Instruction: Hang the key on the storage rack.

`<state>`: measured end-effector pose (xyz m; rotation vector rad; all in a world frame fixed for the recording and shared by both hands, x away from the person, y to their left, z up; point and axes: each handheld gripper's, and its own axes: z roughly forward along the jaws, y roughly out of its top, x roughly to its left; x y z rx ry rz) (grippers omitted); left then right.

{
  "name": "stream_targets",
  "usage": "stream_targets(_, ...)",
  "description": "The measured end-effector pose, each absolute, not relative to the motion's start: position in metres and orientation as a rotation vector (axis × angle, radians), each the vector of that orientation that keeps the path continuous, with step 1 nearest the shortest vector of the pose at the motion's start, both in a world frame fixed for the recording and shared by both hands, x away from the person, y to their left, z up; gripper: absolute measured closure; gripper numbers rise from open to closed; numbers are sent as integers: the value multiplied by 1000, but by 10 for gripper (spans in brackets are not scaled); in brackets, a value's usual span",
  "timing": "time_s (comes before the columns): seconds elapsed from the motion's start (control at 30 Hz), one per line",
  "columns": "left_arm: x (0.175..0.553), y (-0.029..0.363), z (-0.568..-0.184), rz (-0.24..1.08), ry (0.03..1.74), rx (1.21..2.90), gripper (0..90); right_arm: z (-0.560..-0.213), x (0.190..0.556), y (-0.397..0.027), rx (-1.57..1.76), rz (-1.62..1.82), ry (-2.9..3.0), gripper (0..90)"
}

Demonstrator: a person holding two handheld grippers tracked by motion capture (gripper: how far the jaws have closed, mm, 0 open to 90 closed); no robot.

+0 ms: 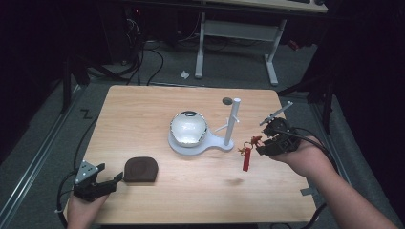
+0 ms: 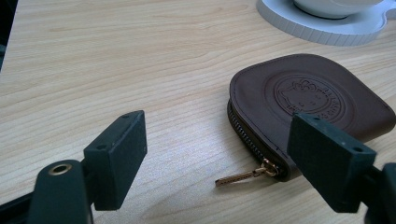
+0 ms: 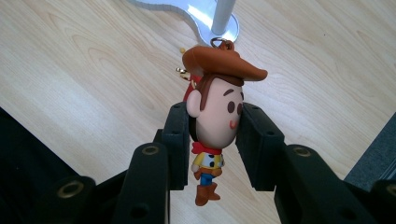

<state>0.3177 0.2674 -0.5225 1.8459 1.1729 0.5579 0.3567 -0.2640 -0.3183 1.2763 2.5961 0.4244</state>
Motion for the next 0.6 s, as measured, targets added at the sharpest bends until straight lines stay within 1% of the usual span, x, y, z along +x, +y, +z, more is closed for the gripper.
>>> stream_targets(0.6, 317, 268, -522, 564, 1172, 1849, 205, -300, 370, -240, 1202, 425, 2609, 661)
